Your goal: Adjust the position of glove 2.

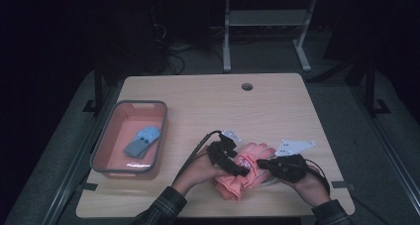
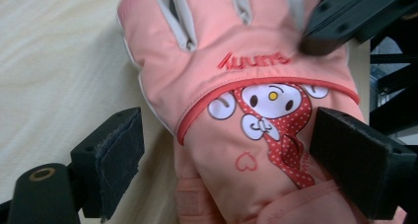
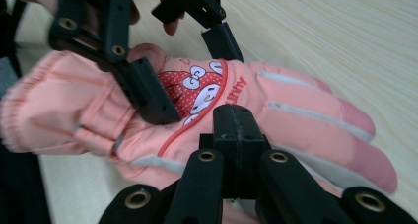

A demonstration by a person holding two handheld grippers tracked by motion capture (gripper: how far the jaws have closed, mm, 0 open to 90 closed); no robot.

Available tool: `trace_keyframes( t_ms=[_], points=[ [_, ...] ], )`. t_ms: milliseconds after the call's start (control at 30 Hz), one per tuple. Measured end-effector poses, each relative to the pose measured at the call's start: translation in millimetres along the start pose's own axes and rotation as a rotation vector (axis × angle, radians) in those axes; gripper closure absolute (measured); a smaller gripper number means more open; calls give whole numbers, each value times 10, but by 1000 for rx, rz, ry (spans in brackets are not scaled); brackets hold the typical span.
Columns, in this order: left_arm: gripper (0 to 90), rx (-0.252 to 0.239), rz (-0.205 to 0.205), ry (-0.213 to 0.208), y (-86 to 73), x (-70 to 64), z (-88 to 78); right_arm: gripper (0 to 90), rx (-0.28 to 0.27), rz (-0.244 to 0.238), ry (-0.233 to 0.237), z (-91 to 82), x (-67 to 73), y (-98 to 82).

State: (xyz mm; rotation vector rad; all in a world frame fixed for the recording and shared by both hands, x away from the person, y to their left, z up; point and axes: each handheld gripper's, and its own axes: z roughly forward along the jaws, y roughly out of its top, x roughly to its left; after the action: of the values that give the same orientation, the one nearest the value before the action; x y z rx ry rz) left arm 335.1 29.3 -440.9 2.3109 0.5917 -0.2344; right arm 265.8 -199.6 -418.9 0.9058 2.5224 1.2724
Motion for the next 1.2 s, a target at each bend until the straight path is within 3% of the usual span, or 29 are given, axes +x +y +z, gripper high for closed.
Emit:
trace_keyframes(
  t_ms=[200,400,567,700,867,967,1100,1200],
  points=[
    [124,31,-5,-45,-24,-26,115,900,59,8,2,-1,50,-134],
    [125,40,-44,-103,-59,39,202,900,84,-8,-7,51,55,-157],
    [147,44,-40,-129,-64,6,233,900,94,-19,-7,75,58,-159],
    [246,57,-51,-160,-65,24,223,900,95,-25,-15,90,72,-159],
    [410,67,-15,-177,-44,24,183,900,101,-29,-16,108,68,-154],
    [518,64,-20,-195,-45,36,178,900,97,-37,-17,119,58,-156],
    [600,55,-15,-203,-48,54,156,900,87,-35,-21,116,63,-151],
    [639,45,-8,-194,-52,45,120,900,49,-21,-1,39,47,-143]
  ],
)
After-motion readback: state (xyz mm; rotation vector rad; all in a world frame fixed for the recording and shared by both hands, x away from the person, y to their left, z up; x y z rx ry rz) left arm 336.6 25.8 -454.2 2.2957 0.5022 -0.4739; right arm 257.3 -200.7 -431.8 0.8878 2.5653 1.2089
